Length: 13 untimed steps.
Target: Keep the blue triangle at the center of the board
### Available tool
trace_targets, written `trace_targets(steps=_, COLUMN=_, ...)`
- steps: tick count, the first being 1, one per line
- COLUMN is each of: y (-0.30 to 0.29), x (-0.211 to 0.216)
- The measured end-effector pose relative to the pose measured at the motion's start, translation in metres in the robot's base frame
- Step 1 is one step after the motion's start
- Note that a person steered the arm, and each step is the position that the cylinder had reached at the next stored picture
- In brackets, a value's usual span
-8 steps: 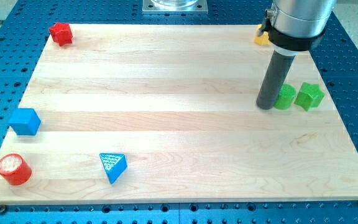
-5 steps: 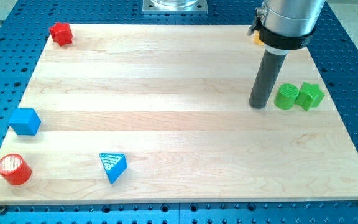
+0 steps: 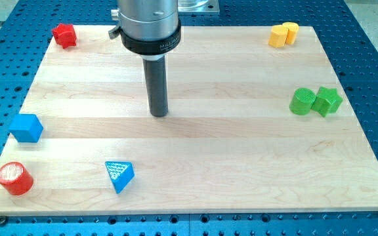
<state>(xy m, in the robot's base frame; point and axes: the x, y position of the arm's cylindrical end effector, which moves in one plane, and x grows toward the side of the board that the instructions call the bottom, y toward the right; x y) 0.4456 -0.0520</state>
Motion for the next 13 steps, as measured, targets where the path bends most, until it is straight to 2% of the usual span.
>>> trace_targets(steps=2, y=0.023, x=0.113)
trace_targets(steps=3, y=-0.023, x=0.162)
trace_targets(steps=6, y=-0.148, x=0.173)
trace_targets(steps=9, y=-0.154, x=0.158)
trace_targets(steps=13, y=-0.155, x=0.158)
